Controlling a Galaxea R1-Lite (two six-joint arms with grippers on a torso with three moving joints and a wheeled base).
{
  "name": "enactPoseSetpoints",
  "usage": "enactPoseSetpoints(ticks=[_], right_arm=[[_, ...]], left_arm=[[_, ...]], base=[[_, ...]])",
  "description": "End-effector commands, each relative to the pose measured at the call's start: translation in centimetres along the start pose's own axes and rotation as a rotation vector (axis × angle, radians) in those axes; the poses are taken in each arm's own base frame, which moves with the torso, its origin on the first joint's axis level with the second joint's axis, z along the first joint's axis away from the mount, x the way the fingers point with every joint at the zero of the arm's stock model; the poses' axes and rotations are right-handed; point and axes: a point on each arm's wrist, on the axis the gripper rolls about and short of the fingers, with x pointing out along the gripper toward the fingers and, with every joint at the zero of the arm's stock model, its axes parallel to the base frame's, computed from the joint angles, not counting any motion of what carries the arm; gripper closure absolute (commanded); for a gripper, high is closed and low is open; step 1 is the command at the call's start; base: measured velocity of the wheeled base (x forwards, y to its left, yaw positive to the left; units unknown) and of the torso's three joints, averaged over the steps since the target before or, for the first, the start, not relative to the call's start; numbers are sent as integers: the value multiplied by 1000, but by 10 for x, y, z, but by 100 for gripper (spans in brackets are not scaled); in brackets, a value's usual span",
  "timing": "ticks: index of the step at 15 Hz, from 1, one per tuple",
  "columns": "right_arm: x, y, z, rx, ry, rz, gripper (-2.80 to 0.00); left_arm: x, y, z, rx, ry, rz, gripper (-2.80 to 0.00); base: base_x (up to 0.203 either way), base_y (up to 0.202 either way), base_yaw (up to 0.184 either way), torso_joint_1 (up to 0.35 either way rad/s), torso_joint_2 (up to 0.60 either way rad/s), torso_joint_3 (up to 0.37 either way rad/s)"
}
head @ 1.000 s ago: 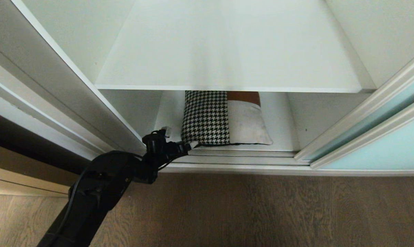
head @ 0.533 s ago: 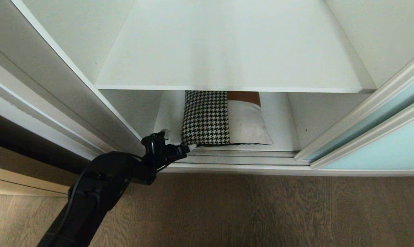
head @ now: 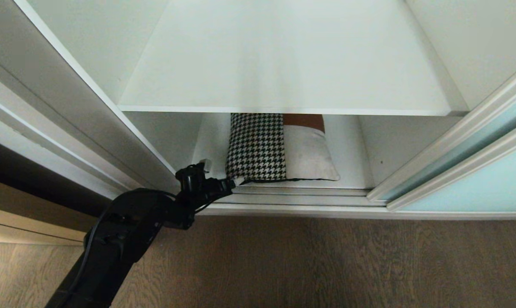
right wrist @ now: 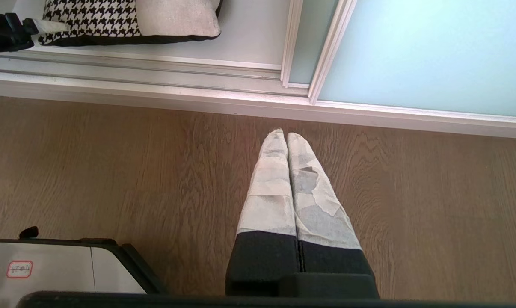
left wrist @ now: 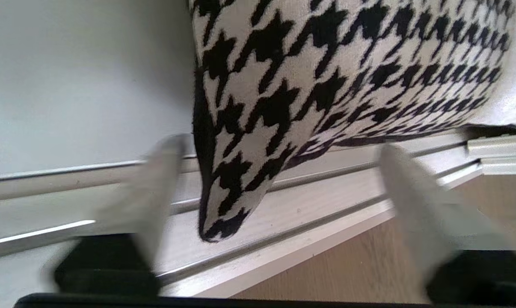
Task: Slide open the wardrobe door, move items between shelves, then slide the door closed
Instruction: Place the pillow on the higher shelf
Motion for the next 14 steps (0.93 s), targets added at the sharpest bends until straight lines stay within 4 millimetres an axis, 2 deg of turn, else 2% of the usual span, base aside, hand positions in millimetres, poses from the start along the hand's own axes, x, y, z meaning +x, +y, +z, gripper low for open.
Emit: enactPoseSetpoints(ticks=[1,6,12,14], right_arm=[[0,0,0,0,-1,0,0],[0,0,0,0,1,0,0],[0,0,0,-8,-2,1,0],[0,0,0,5,-3,0,0]], left_arm=[[0,1,-2,14,-30,-13,0],[0,-3,4,17,-42,-15,0],[-1,-2,5,-46,39,17,0],[-2,-3,11,-60,49,28,0]], base=[[0,0,0,0,0,0],[0,0,0,0,0,0],[0,0,0,0,0,0],[0,0,0,0,0,0]])
